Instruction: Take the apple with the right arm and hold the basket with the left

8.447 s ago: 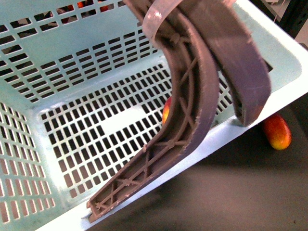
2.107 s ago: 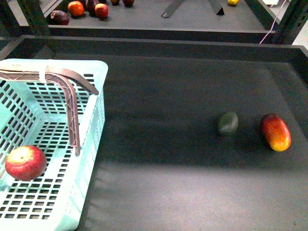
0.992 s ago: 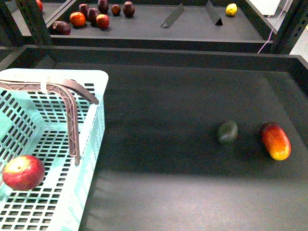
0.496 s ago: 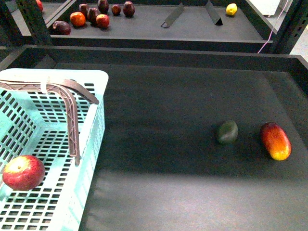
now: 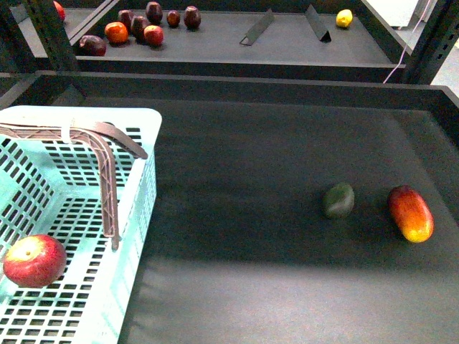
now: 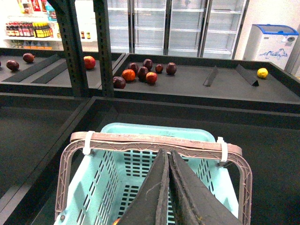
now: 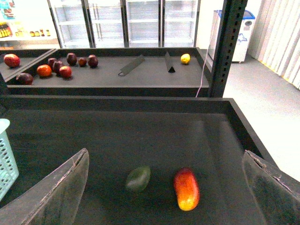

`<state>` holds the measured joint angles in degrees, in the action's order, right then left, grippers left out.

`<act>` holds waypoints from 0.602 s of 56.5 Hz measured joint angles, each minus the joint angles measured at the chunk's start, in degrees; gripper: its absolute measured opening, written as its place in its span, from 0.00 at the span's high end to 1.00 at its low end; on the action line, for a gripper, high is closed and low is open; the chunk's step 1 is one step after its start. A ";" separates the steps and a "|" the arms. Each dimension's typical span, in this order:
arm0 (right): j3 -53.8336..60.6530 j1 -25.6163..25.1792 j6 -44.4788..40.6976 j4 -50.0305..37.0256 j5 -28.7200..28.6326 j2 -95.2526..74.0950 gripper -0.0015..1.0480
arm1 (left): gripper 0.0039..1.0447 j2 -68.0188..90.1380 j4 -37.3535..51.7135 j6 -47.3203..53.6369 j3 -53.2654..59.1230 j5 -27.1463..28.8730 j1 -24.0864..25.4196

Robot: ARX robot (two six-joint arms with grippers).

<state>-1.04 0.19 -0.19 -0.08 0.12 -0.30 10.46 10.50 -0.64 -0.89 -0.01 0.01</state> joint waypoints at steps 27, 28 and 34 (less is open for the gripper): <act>0.00 0.00 0.00 0.00 0.00 0.02 0.08 | 0.97 -10.10 -10.40 0.00 0.00 0.00 -0.02; 0.00 0.00 -0.02 0.00 0.00 0.02 0.08 | 0.97 -10.10 -10.40 0.02 0.00 0.00 -0.02; 0.00 0.00 0.00 0.00 0.00 0.02 0.08 | 0.97 -10.10 -10.40 0.02 0.00 0.00 -0.02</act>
<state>-1.04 0.19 -0.19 -0.08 0.12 -0.27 0.36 0.10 -0.62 -0.89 -0.01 -0.01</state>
